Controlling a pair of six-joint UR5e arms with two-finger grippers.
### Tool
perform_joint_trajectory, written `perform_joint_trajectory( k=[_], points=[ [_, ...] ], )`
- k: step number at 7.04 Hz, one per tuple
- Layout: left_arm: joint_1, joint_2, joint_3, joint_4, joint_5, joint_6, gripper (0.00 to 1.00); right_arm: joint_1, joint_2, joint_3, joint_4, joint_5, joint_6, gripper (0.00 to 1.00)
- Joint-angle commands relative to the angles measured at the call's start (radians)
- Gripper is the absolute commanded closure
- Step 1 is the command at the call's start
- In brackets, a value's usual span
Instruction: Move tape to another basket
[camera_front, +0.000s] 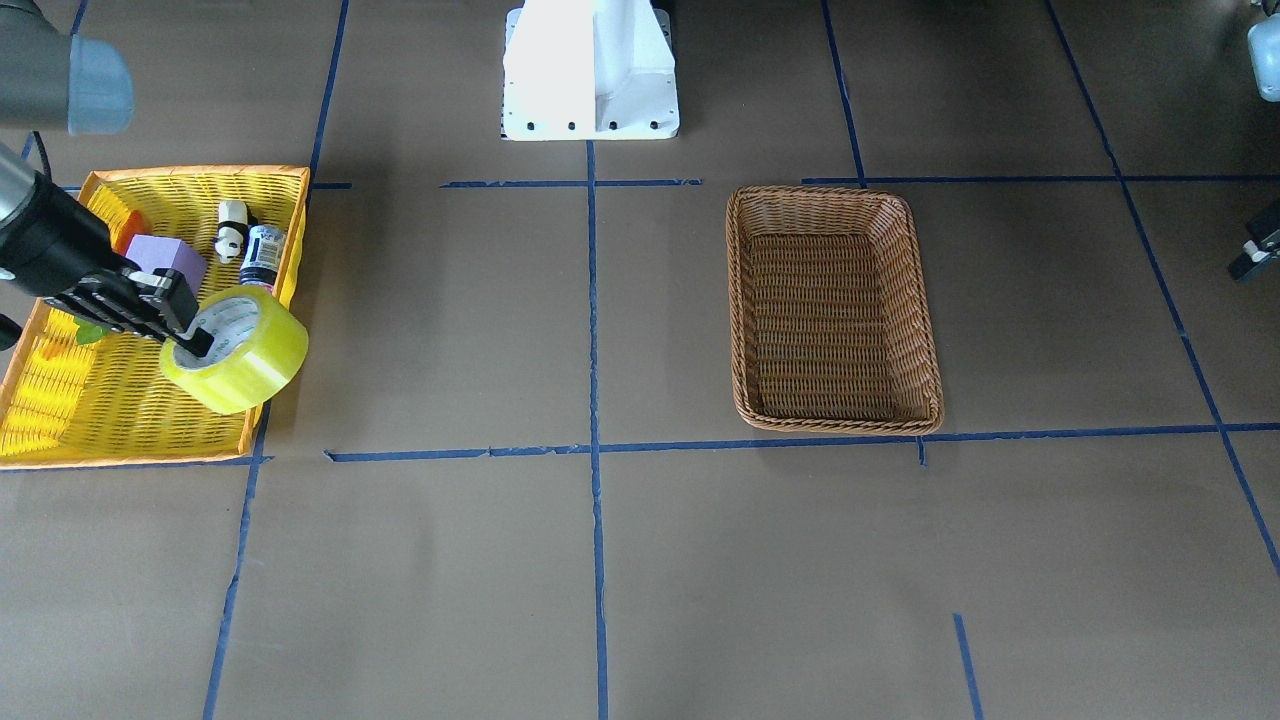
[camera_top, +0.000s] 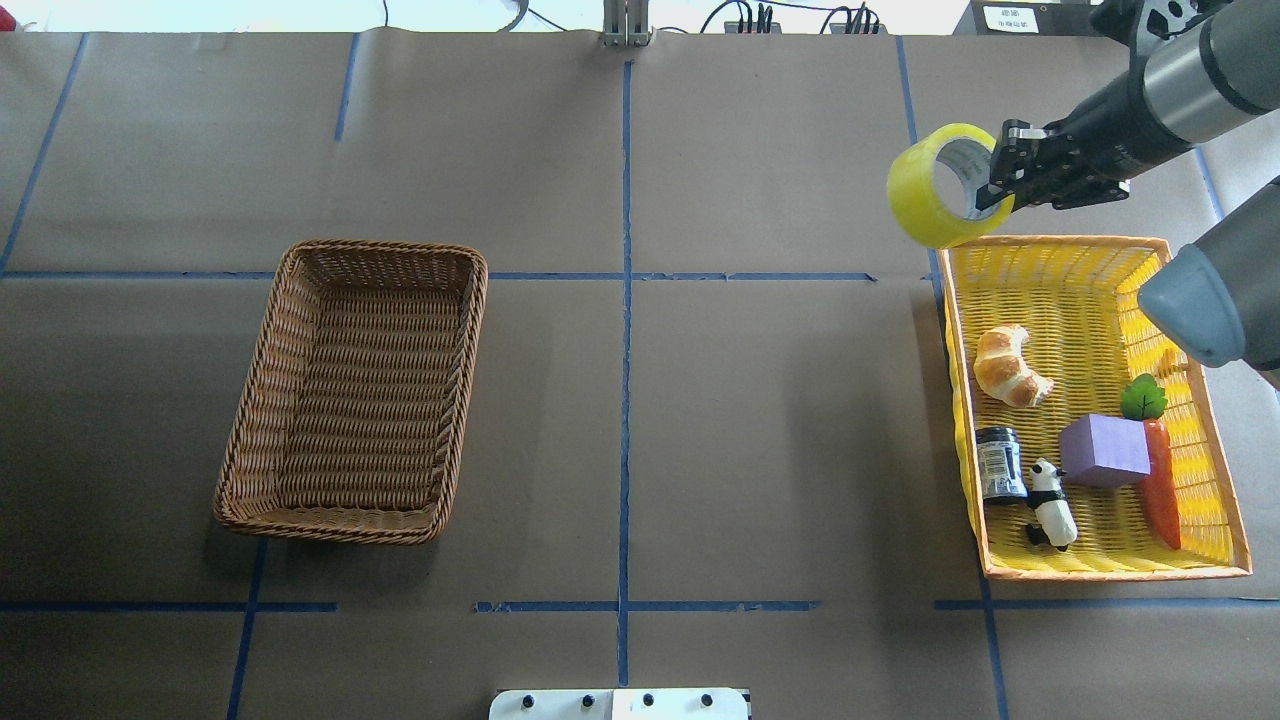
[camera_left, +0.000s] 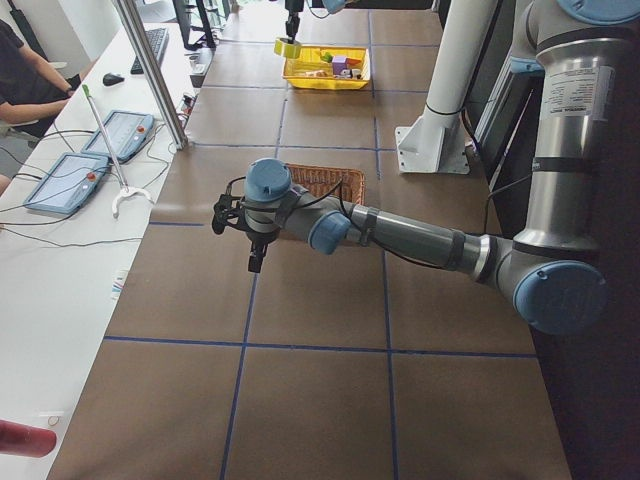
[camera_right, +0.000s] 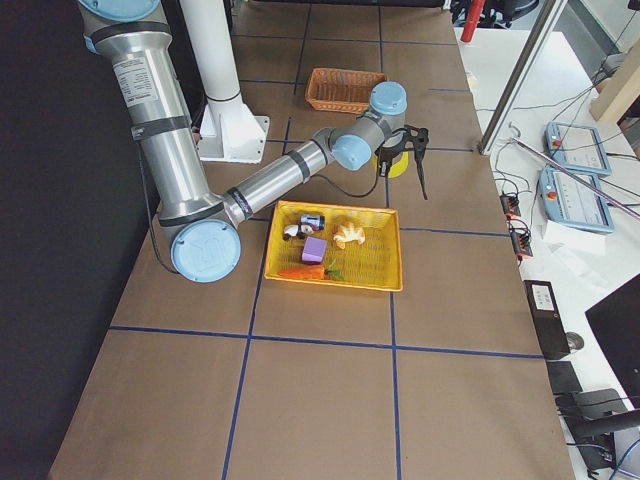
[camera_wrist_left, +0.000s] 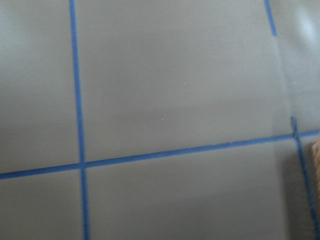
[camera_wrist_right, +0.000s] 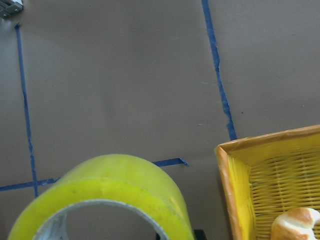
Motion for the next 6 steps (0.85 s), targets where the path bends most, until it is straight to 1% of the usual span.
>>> perform_joint_trajectory(
  k=[1,2,3,4,5,6],
  points=[
    [0.096,-0.029,-0.001,-0.214,-0.004,-0.365,0.00,-0.106,-0.009,-0.006,0.288,-0.110,0.323,1.00],
    [0.107,-0.042,-0.005,-0.284,-0.007,-0.491,0.00,-0.173,-0.009,-0.048,0.490,-0.179,0.488,1.00],
    [0.136,-0.050,-0.009,-0.341,-0.025,-0.599,0.00,-0.204,-0.009,-0.072,0.612,-0.204,0.577,1.00],
    [0.157,-0.068,-0.001,-0.393,-0.068,-0.665,0.00,-0.229,-0.009,-0.073,0.660,-0.205,0.607,1.00],
    [0.180,-0.088,-0.004,-0.449,-0.076,-0.707,0.00,-0.247,-0.004,-0.068,0.695,-0.205,0.612,1.00],
    [0.223,-0.134,0.001,-0.524,-0.068,-0.820,0.00,-0.261,-0.001,-0.070,0.721,-0.214,0.629,1.00]
  ],
)
